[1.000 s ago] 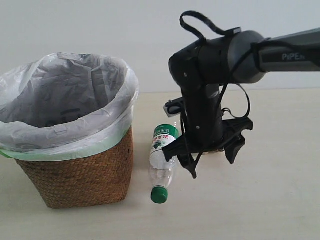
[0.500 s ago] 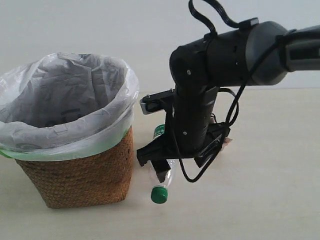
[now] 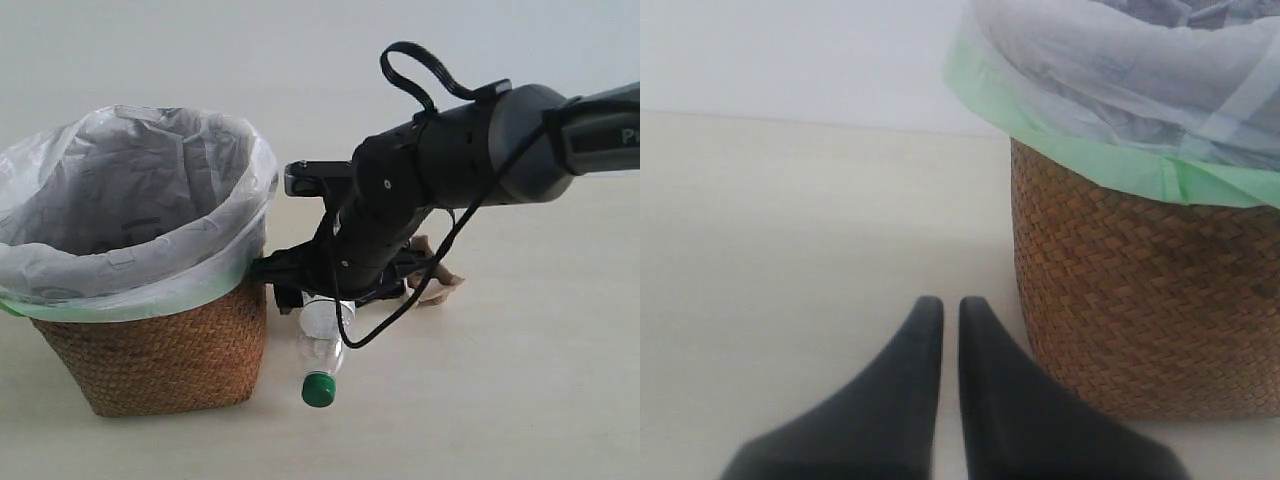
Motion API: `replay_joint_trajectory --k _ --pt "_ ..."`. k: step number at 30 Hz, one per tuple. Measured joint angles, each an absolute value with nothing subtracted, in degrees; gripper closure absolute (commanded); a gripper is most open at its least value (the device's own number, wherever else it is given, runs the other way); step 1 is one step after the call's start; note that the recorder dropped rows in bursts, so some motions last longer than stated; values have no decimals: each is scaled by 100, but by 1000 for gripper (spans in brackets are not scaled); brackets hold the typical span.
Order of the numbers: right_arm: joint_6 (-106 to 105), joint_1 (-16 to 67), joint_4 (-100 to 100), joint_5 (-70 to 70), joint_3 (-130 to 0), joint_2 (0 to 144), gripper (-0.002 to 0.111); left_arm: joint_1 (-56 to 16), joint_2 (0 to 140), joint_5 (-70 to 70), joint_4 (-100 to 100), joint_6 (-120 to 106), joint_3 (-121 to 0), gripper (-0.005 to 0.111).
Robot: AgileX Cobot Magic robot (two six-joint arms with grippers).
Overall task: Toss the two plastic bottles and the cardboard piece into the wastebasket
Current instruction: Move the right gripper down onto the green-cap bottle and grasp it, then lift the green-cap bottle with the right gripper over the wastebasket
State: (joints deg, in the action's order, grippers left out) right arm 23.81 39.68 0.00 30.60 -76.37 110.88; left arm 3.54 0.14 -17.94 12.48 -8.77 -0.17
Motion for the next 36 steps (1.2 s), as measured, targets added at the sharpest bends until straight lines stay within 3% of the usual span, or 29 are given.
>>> replay_joint_trajectory --k 25,28,30,31,36 --pt "2488 3722 -53 2077 -7594 11963 38 354 14 -1794 1248 -877 -17 101" --pt "2436 3722 -53 2143 -7594 11963 61 354 14 -1794 1248 -877 -17 101" --pt "2427 3722 -93 2145 -7594 11963 87 354 14 -1794 1248 -877 -17 101" --pt "2425 3722 -109 2145 -7594 11963 109 354 14 -1794 1248 -877 -17 101" --pt "2326 3722 -257 2236 -7594 11951 108 354 14 -1794 1248 -877 -17 101"
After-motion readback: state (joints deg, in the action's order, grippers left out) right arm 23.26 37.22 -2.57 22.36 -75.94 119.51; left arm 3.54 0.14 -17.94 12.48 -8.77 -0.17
